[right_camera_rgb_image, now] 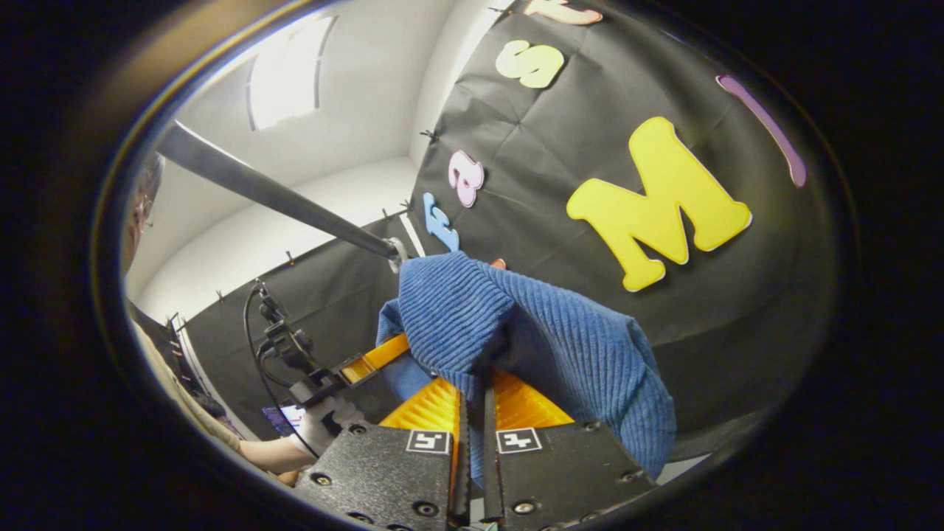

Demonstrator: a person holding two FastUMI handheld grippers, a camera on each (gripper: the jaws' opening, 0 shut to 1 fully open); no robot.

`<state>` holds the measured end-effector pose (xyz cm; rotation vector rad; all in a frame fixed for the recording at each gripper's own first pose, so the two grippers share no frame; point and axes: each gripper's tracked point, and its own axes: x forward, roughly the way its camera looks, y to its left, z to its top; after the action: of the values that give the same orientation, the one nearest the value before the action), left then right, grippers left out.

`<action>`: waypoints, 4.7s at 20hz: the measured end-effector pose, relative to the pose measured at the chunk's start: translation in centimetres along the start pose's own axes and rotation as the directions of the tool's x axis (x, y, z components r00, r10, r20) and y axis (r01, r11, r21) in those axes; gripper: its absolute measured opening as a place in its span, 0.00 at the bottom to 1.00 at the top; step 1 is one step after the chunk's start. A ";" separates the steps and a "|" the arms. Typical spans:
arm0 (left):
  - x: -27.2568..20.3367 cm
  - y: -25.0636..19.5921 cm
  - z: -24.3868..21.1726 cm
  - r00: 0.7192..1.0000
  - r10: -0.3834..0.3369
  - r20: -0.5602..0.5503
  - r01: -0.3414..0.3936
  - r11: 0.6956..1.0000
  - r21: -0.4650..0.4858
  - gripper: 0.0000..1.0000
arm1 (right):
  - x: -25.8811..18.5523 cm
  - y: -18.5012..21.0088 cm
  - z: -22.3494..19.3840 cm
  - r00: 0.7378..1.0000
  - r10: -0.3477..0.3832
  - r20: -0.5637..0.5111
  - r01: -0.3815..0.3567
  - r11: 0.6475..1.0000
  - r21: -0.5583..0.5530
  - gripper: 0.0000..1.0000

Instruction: Grasp the clothes on the hanger with both hands and then place them into the laundry hamper below.

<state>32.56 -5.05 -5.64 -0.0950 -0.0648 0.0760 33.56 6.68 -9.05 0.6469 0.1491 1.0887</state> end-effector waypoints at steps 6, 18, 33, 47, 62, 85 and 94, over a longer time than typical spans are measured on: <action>-0.2 0.1 0.1 1.000 0.000 -0.003 0.000 1.000 -0.011 0.01 | -1.9 -0.9 0.5 0.998 -0.067 0.016 0.068 0.995 -0.074 0.10; 0.4 0.7 2.7 0.997 -0.079 0.016 0.081 0.992 -0.092 0.04 | -1.7 2.3 5.4 0.977 0.103 0.185 -0.130 0.982 0.140 0.10; 1.9 4.4 0.7 0.916 -0.395 -0.071 0.341 0.859 -0.383 0.04 | -2.3 -4.3 9.3 0.925 -0.122 0.359 0.007 0.953 0.304 0.10; 3.7 3.8 -1.7 0.815 -0.577 -0.052 0.420 0.649 -0.635 0.00 | -1.8 -6.8 11.5 0.925 -0.097 0.368 -0.092 0.881 0.465 0.09; 3.3 3.9 3.8 0.806 -0.589 0.057 0.514 0.650 -0.559 0.00 | -1.5 -4.3 13.4 0.925 -0.022 0.380 -0.145 0.902 0.406 0.10; 2.3 5.7 -3.2 0.827 -0.560 -0.055 0.383 0.631 -0.675 0.00 | -1.1 -9.5 7.4 0.956 -0.188 0.224 0.064 0.883 0.466 0.09; 3.0 5.0 3.1 0.798 -0.602 -0.045 0.499 0.700 -0.511 0.00 | -1.0 -5.8 12.8 0.944 -0.056 0.325 -0.071 0.927 0.367 0.08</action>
<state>34.99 0.40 -2.88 -0.5795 0.1057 -0.5714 42.92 -1.17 -2.13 1.1684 0.0633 0.9492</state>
